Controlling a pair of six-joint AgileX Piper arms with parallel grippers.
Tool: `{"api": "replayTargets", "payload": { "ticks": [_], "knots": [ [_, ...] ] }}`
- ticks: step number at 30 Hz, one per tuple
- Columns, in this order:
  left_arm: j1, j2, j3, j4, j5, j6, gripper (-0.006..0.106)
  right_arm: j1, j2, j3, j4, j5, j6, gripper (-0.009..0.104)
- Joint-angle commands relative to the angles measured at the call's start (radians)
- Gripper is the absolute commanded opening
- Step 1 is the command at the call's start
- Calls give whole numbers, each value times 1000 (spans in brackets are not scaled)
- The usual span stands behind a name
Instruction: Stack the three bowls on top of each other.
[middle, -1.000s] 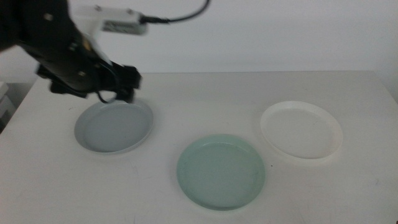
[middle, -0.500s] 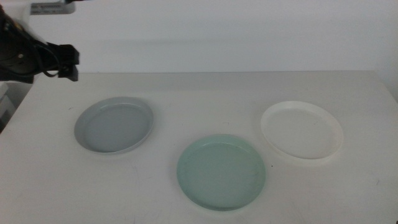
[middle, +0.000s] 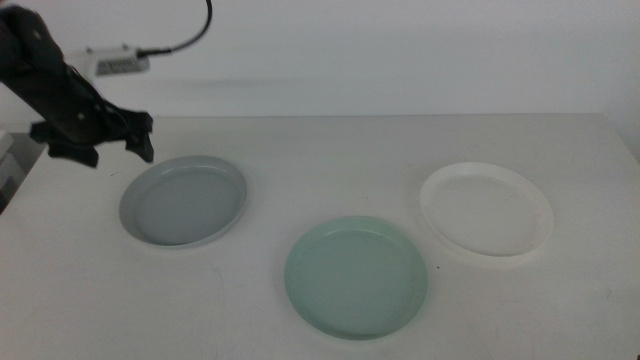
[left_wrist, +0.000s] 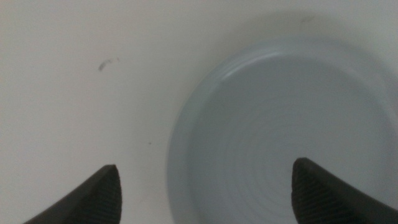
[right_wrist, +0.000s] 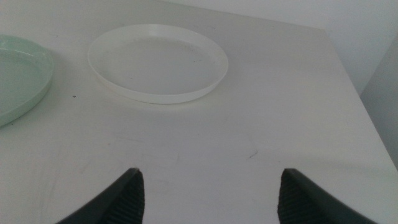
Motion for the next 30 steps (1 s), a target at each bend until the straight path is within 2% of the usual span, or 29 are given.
{"api": "replayTargets", "payload": {
  "ticks": [1, 10, 13, 16, 19, 27, 28, 30],
  "knots": [
    [3, -15, -44, -25, -21, 1, 105, -4, -27, -3, -3, -75, -8, 55],
    [3, 107, -45, -17, -30, 1, 104, -4, -27, -3, -3, -75, -8, 55],
    [3, 135, -45, -27, -34, 1, 100, -4, -27, -3, -3, -75, -8, 55],
    [3, 153, -50, -34, -32, 2, 90, -4, -27, -3, -3, -75, -8, 55],
    [3, 158, -50, -35, -25, 2, 71, -4, -27, -3, -3, -75, -8, 55],
    [3, 158, -50, 11, -25, -2, 6, -4, -27, -3, -3, -75, -8, 55],
    [3, 158, -50, 18, -24, -4, 0, -4, -27, -3, -3, -75, -8, 55],
    [3, 149, -50, 35, -13, -11, 0, -4, -27, -3, -3, -75, -8, 55]
  ]
}}
